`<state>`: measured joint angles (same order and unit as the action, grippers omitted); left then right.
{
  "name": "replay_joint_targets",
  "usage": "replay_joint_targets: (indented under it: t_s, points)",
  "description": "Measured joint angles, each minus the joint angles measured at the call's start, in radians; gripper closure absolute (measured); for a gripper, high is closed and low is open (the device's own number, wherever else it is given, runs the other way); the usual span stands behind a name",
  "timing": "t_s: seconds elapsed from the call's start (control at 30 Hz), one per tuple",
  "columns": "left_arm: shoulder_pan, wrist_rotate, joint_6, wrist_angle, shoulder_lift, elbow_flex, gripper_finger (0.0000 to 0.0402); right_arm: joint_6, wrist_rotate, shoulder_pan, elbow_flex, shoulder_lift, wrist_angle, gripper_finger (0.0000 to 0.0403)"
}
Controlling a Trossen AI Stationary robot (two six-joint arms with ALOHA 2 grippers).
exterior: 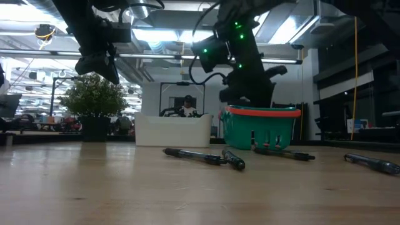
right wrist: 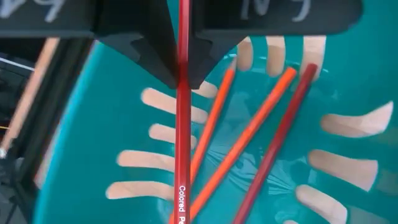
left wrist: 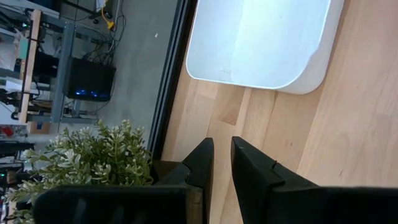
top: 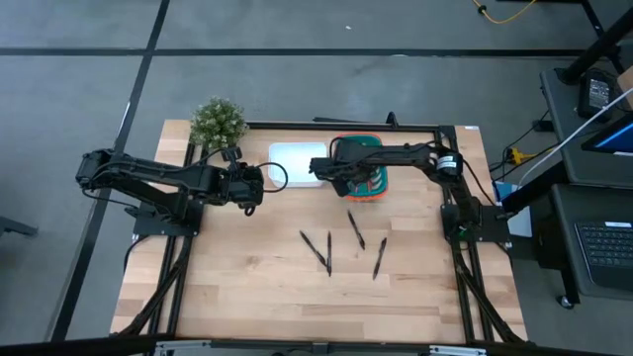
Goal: Sort pens & pencils
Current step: Put the red pencil into the blue bin, then put the right black ballpen into the white bin
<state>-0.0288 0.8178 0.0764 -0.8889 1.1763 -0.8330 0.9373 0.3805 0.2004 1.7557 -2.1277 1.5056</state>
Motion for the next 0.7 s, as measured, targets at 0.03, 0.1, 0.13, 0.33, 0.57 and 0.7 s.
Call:
replay_joint_targets:
  t_s: [0.03, 0.1, 0.13, 0.33, 0.57, 0.7]
  points:
    - [0.000, 0.000, 0.000, 0.000, 0.000, 0.000, 0.0351, -0.001, 0.000, 0.001, -0.010, 0.000, -0.018, 0.0372]
    - [0.000, 0.000, 0.000, 0.000, 0.000, 0.000, 0.0351, -0.011, 0.000, 0.007, -0.024, 0.000, -0.058, 0.0372]
    - [0.000, 0.000, 0.000, 0.000, 0.000, 0.000, 0.0351, -0.024, 0.000, 0.010, -0.030, 0.000, -0.079, 0.0372]
    - [0.000, 0.000, 0.000, 0.000, 0.000, 0.000, 0.0351, -0.079, -0.006, 0.024, -0.055, 0.000, -0.156, 0.0371]
    - [0.000, 0.000, 0.000, 0.000, 0.000, 0.000, 0.0351, -0.103, 0.016, 0.022, -0.055, 0.000, -0.145, 0.0334]
    - [0.000, 0.000, 0.000, 0.000, 0.000, 0.000, 0.0351, -0.095, 0.019, 0.022, -0.055, 0.000, -0.142, 0.0306]
